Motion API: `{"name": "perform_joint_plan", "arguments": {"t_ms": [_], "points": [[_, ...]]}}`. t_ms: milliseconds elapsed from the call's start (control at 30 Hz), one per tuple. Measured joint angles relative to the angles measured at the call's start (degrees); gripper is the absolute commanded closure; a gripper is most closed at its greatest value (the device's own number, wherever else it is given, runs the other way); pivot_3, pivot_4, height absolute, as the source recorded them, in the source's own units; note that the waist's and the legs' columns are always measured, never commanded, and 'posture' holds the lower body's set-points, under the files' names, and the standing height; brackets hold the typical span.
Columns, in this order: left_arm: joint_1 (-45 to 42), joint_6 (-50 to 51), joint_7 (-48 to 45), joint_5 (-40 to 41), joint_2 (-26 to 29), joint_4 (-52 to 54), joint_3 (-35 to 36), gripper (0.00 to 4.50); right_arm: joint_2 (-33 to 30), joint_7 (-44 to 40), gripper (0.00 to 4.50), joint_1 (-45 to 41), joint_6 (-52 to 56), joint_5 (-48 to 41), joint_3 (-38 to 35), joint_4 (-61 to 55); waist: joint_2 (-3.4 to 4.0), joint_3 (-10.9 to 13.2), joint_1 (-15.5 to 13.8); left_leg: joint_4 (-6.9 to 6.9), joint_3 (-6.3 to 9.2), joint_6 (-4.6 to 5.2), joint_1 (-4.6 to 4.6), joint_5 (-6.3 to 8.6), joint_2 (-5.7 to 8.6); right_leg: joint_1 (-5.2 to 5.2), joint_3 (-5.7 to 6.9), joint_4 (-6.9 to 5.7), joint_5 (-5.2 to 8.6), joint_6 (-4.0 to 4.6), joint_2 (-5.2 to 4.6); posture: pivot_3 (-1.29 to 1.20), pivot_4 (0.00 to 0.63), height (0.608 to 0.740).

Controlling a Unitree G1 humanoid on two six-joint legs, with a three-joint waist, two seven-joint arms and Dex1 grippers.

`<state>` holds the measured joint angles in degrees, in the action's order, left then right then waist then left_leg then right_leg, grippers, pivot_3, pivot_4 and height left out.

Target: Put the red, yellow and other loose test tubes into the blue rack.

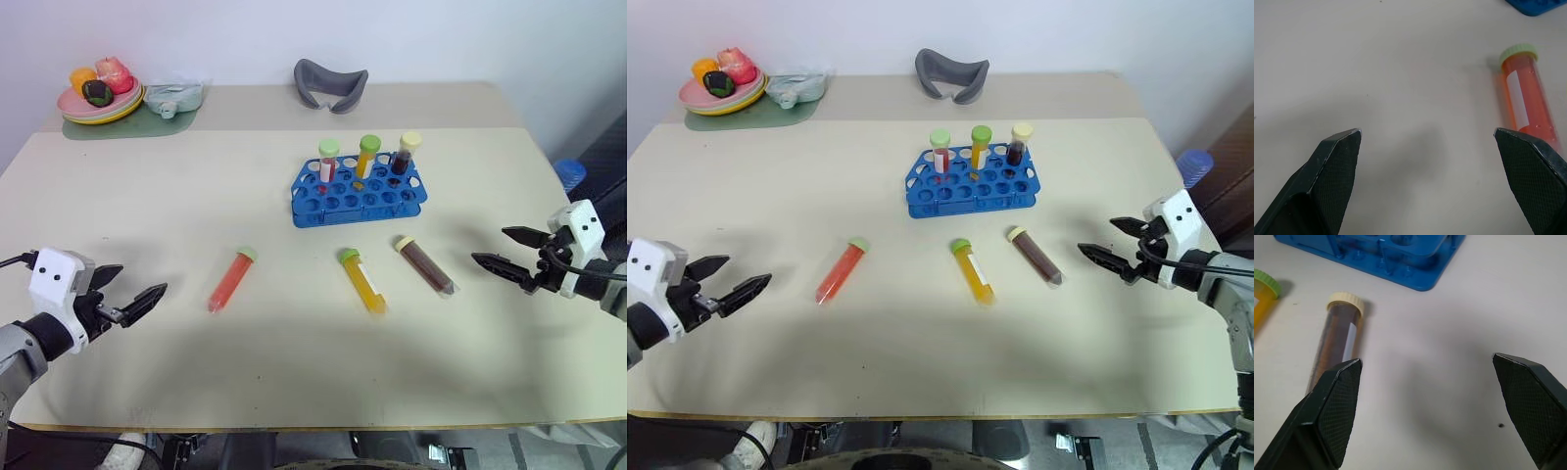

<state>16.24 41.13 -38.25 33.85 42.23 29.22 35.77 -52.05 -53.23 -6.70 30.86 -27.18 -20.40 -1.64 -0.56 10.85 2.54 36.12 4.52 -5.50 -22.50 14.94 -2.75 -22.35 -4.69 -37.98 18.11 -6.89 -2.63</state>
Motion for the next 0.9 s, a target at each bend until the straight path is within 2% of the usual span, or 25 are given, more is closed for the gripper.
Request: {"name": "perform_joint_plan", "arguments": {"t_ms": [333, 500, 667, 800, 900], "points": [[-0.8, 0.0, 1.5, 1.1, -1.0, 1.3, -0.8, 0.02, 0.5, 2.8, 0.16, -2.3, 0.6, 1.5, 2.4, 0.3, 0.00, 0.0, 0.0, 0.01, 0.00, 0.00, 0.01, 0.00, 0.00, 0.01, 0.00, 0.00, 0.00, 0.00, 0.00, 0.00, 0.150, 0.740], [-8.9, -0.2, 1.0, 1.3, -0.5, 3.5, -10.6, 0.02, -0.7, 6.3, 0.16, -2.5, 10.0, 0.2, 3.4, -9.6, 0.02, 0.0, -0.2, 0.02, 0.00, 0.00, -0.01, 0.00, 0.01, 0.02, 0.00, -0.01, -0.01, -0.01, -0.01, 0.00, 0.150, 0.740], [-18.9, -1.9, -1.5, 0.5, -2.8, 3.9, -26.1, 0.02, -3.0, 13.6, 0.16, -6.4, 27.7, -2.2, 4.7, -21.2, 0.03, 0.0, 0.1, 0.01, 0.01, 0.00, 0.00, 0.00, 0.01, -0.02, -0.02, -0.02, -0.01, 0.00, 0.02, 0.00, 0.150, 0.740], [-23.6, -4.1, -4.8, -0.6, -4.4, 2.4, -34.2, 0.02, -1.6, 20.1, 0.16, -17.3, 51.1, -5.2, 6.8, -25.6, 0.04, 0.0, 0.1, 0.03, 0.02, 0.00, 0.01, 0.00, 0.00, -0.04, -0.02, -0.07, -0.02, 0.01, 0.05, 0.00, 0.150, 0.740], [-26.4, -6.9, -8.1, -2.3, -4.7, 0.1, -38.5, 0.02, -0.8, 24.5, 0.16, -24.6, 59.8, -8.5, 10.7, -26.2, 0.03, 0.0, -0.1, 0.01, 0.02, 0.02, -0.03, 0.01, 0.00, -0.04, 0.00, 0.00, -0.01, 0.01, 0.05, 0.00, 0.150, 0.740]]}}
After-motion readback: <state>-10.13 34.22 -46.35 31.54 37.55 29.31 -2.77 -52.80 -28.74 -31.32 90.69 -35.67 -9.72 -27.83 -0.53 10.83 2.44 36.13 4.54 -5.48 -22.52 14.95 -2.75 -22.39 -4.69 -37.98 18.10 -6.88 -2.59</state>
